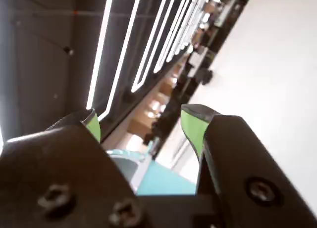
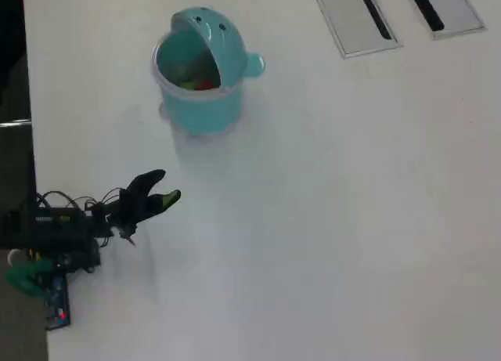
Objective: Grasp RGB lego blocks and put them in the bin one by one.
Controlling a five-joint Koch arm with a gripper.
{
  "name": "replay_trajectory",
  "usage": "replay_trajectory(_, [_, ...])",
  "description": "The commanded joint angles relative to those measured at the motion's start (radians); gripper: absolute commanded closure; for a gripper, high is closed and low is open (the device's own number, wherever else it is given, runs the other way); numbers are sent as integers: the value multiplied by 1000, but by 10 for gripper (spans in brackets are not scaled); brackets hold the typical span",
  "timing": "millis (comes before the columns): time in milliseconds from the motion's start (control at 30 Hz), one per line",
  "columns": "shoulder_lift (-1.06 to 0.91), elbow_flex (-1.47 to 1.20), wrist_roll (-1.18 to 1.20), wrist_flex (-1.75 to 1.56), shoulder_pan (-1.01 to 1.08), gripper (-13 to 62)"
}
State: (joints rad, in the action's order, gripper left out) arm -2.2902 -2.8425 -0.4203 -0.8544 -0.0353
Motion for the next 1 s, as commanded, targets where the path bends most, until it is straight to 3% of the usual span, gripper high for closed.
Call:
replay_trajectory(0, [-78,-3,41,-212,0,196])
replay_trajectory(967, [-81,-330,129,-373,5,188])
